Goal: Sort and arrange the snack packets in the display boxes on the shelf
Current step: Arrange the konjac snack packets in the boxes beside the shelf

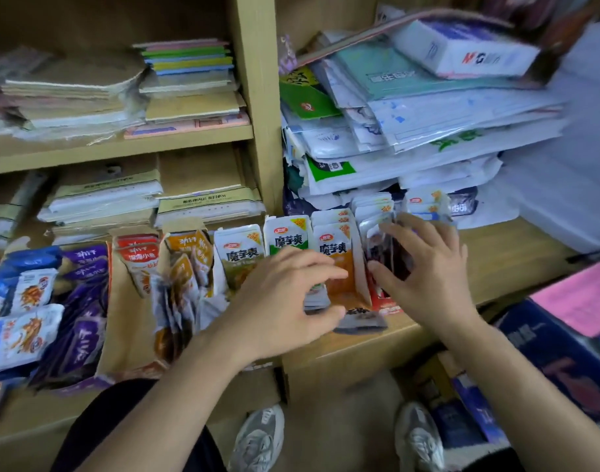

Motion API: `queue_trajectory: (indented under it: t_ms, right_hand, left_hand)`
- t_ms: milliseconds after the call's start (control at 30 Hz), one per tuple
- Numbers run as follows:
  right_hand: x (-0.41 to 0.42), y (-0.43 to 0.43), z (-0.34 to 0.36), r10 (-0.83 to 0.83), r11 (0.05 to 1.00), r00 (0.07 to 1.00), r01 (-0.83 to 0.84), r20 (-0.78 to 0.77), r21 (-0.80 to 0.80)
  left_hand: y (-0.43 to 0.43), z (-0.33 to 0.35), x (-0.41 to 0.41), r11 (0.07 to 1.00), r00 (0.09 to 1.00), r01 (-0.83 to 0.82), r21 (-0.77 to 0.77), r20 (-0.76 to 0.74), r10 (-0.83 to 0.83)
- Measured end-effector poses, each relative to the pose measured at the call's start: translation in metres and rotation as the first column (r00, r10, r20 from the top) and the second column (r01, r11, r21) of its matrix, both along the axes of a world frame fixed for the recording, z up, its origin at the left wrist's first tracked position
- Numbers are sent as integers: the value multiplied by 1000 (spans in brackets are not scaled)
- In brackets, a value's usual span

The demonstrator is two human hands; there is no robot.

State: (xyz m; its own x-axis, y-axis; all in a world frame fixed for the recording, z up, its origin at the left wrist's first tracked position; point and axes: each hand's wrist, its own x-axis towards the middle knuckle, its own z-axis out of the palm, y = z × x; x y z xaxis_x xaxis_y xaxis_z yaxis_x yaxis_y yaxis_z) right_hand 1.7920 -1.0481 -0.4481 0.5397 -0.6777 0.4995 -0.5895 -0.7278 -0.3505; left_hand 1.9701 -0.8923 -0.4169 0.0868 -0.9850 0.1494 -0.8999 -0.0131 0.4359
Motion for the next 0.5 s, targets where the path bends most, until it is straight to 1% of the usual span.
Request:
queue_trajectory:
  t_ms: [33, 67, 100, 133, 200, 300, 333, 433, 467, 500]
  right_hand:
    - [-8, -8, -2, -1, 997, 998, 6, -61, 78]
    - [-15, -13, -4, 36, 987, 997, -24, -71, 162]
    - [-21, -17, -5, 87, 967, 995, -75, -40, 245]
    - [-26, -18, -6, 132, 948, 991, -126, 0, 292]
    - [-33, -18, -7, 190, 937, 981, -192, 36, 292]
    - [-42, -17, -6, 232, 918, 968, -251, 99, 308]
    - [-45, -19, -7, 229, 912, 966, -255, 116, 321]
    - [-52, -22, -8, 218, 903, 964, -259, 154, 344]
    - [-54, -22, -8, 197, 898, 959, -260, 205, 356]
    - [-57, -23, -8, 141, 902, 952, -237, 272, 361]
  left_hand:
    - [-8, -2, -6, 997, 999, 30, 71, 38, -33]
    - [-15, -6, -11, 989, 995, 56, 137, 70, -66]
    - [-20, -10, -15, 979, 992, 75, 188, 90, -93]
    - [-24, -13, -18, 972, 989, 77, 222, 105, -102]
    - [-29, -17, -22, 969, 986, 54, 243, 139, -90]
    - [-38, -14, -25, 982, 992, -14, 190, 123, -9]
    - [-43, -12, -24, 983, 993, -35, 181, 120, 14]
    - [-63, -7, -14, 975, 993, -51, 218, 111, 27]
    - [-70, -4, -14, 978, 996, -54, 202, 77, 40]
    - [-77, -1, -16, 986, 998, -61, 153, 19, 59]
